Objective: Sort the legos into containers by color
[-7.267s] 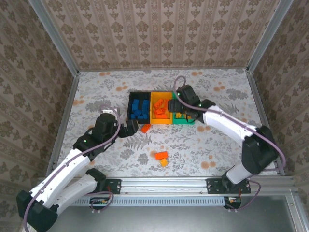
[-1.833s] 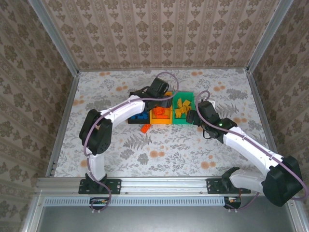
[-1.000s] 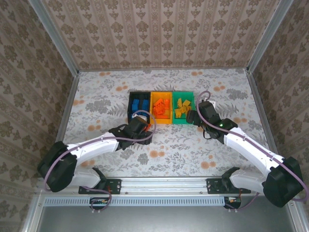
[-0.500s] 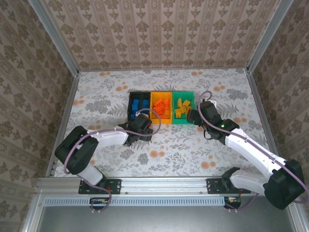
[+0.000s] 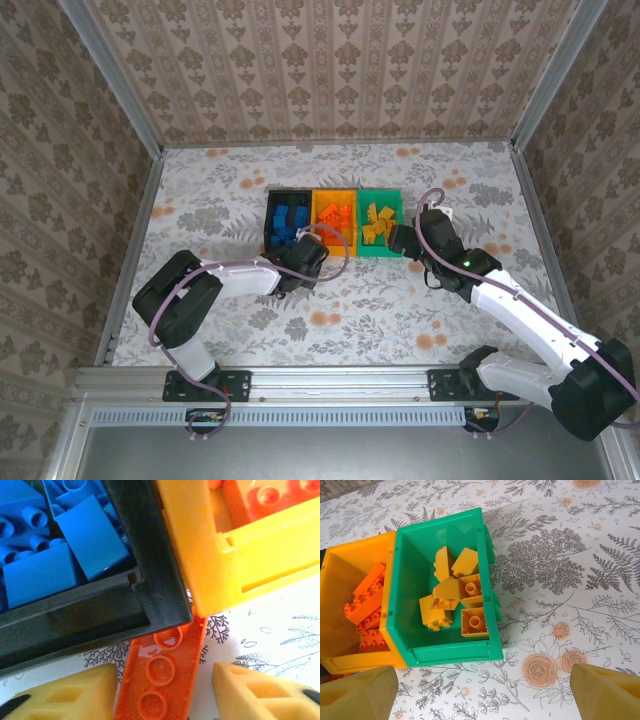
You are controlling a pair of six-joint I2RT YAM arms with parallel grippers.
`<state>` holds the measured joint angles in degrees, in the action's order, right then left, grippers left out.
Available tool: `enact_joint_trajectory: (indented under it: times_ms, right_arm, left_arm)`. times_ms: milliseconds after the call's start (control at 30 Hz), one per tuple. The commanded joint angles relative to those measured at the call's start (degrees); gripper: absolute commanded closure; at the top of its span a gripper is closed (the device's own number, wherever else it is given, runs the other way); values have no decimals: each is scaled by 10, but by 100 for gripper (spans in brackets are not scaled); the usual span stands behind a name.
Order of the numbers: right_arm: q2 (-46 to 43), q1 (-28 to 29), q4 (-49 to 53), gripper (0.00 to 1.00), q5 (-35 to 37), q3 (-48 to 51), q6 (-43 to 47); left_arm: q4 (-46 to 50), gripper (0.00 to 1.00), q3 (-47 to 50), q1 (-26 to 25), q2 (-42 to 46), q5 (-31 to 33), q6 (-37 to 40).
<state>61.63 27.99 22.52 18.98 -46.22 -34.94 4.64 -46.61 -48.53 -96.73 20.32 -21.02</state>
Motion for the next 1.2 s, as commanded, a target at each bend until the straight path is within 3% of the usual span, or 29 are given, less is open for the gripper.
enact_joint_trajectory:
  times_ms: [0,200,400,500,633,933,1167]
  right_arm:
    - [-12,-5,16,10,15,7,-5]
    - [-13,-5,16,10,15,8,-7]
    - [-21,-7,18,10,18,14,-8]
    - [-29,-7,16,9,18,20,-10]
    - [-34,-10,15,9,18,24,-13]
    - [-29,-16,18,9,16,28,-14]
    - [-37,-19,22,9,16,27,-11]
  left_arm:
    - [13,53,4,-3,-6,35,1]
    - [21,64,24,-10,23,30,-13]
    - [57,68,37,-51,96,-3,-42]
    - [87,69,16,-69,148,-24,-49]
    - [96,68,-46,-53,179,-58,-39]
    - [119,68,-272,18,-5,-95,-4]
    - [142,67,-376,49,-118,-94,-17]
